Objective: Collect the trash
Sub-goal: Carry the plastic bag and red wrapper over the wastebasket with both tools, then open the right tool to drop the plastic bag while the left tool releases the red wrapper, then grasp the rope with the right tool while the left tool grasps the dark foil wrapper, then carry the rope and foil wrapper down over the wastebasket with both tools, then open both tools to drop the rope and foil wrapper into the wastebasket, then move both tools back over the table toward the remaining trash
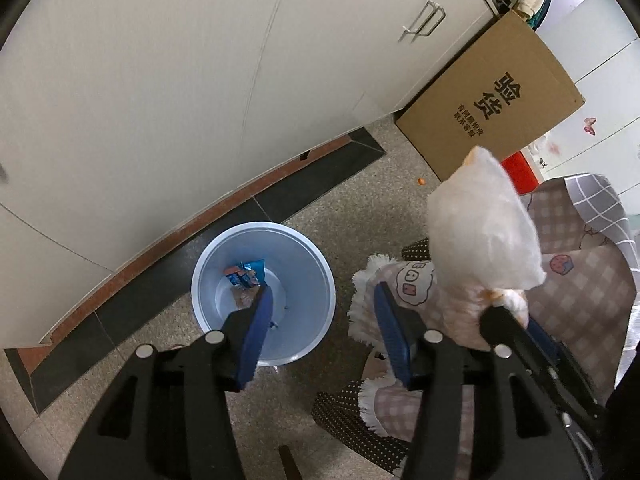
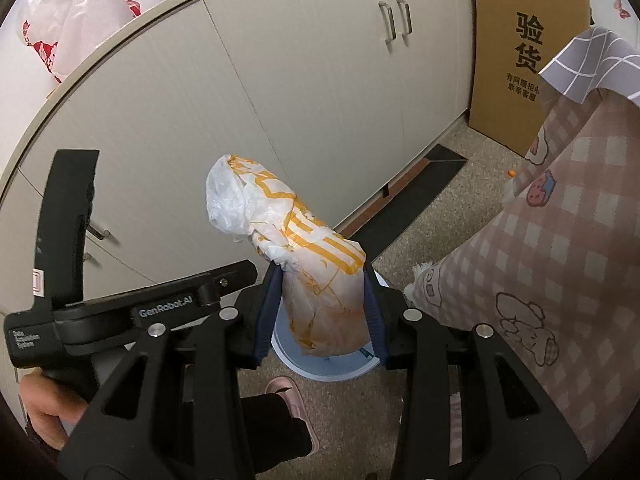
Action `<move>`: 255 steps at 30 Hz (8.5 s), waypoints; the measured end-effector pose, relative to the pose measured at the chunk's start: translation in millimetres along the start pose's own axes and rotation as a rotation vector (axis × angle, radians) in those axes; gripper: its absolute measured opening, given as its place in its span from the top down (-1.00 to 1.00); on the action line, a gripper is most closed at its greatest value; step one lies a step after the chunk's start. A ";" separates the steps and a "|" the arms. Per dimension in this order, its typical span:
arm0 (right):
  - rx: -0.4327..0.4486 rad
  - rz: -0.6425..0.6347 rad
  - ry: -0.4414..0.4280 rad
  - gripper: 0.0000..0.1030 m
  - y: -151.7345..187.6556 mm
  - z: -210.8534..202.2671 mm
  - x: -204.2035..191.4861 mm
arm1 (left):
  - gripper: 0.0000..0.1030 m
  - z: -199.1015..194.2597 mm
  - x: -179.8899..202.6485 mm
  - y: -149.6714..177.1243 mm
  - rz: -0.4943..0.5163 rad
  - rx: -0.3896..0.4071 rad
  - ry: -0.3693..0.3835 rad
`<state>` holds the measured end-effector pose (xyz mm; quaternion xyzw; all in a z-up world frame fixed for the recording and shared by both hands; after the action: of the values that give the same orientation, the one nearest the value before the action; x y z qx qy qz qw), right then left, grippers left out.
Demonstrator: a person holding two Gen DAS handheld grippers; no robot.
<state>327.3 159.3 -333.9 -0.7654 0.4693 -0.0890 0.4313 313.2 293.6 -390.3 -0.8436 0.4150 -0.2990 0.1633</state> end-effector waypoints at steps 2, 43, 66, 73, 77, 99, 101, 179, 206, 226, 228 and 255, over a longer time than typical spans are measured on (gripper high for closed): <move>0.000 -0.001 0.000 0.25 -0.4 0.6 -0.9 | -0.01 -4.3 0.9 -1.2 0.006 0.010 -0.002; 0.007 0.058 -0.042 -0.14 -5.6 12.5 -19.6 | -0.05 -46.7 -26.4 -17.5 -0.088 0.087 -0.033; 0.348 0.025 0.124 -0.14 -96.3 -202.4 56.1 | -0.05 -170.9 168.8 -23.5 0.196 0.272 0.226; 0.259 0.023 0.269 -0.06 -72.3 -219.4 130.5 | -0.05 -161.9 233.5 9.4 0.283 0.226 0.283; 0.168 0.003 0.259 0.15 -62.8 -204.0 149.8 | -0.05 -151.6 257.2 24.3 0.323 0.190 0.296; 0.367 0.049 0.295 0.91 -91.5 -281.1 218.8 | -0.05 -105.9 354.3 56.8 0.342 0.056 0.354; 0.376 0.060 0.289 0.91 -91.1 -282.9 225.2 | -0.06 -104.1 367.2 61.2 0.355 0.055 0.345; -0.272 0.028 -0.084 0.04 36.9 81.4 -24.8 | 0.75 30.3 -51.6 20.7 -0.122 -0.051 -0.055; -0.166 0.014 0.026 -0.05 22.0 55.3 11.6 | 0.63 48.1 -13.1 16.1 -0.093 -0.099 -0.001; -0.095 0.050 -0.047 -0.06 -5.9 1.5 -12.5 | 0.11 -31.4 -7.7 0.8 -0.133 0.014 0.012; -0.066 0.041 -0.062 -0.06 -15.3 -13.9 -21.0 | 0.08 -51.6 -2.8 -5.1 -0.126 0.052 0.022; 0.314 -0.017 0.114 -0.19 -112.0 -236.3 86.7 | -0.18 -186.5 230.6 -10.4 0.342 0.357 0.142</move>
<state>318.4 -25.0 -129.2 -0.6862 0.4668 -0.2082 0.5175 310.1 110.8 -156.6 -0.6960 0.5025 -0.3939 0.3285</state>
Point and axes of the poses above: each gripper's, at about its wrist camera, not at the fingertips, and z roughly the way its jaws point, x to its right, y to its underside, the point moved 8 cm from there along z, roughly the way its jaws point, and after that the axes turned 13 degrees about x, right-handed, at the moved point
